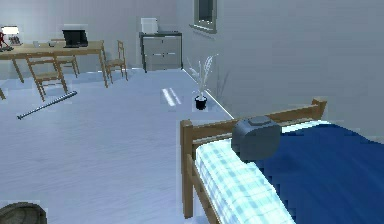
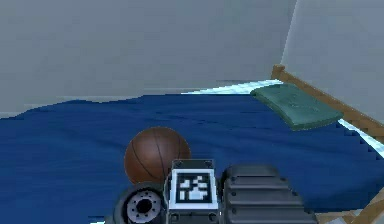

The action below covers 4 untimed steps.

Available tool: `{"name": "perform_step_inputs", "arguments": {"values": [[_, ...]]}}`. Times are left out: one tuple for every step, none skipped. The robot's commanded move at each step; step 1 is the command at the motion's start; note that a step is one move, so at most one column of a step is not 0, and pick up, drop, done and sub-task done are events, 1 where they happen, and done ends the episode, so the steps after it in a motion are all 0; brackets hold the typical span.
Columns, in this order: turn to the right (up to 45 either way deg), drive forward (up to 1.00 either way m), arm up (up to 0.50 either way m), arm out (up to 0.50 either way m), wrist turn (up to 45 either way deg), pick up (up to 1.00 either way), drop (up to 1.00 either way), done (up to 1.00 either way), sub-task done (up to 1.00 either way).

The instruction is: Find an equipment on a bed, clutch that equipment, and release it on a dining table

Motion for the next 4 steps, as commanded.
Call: {"name": "perform_step_inputs", "arguments": {"values": [[0.0,0.0,0.0,0.12,0.0,0.0,0.0,0.0,0.0],[0.0,0.0,0.0,0.0,45.0,0.0,0.0,0.0,0.0],[0.0,0.0,0.0,0.0,45.0,0.0,0.0,0.0,0.0],[0.0,0.0,0.0,0.0,45.0,0.0,0.0,0.0,0.0]]}}
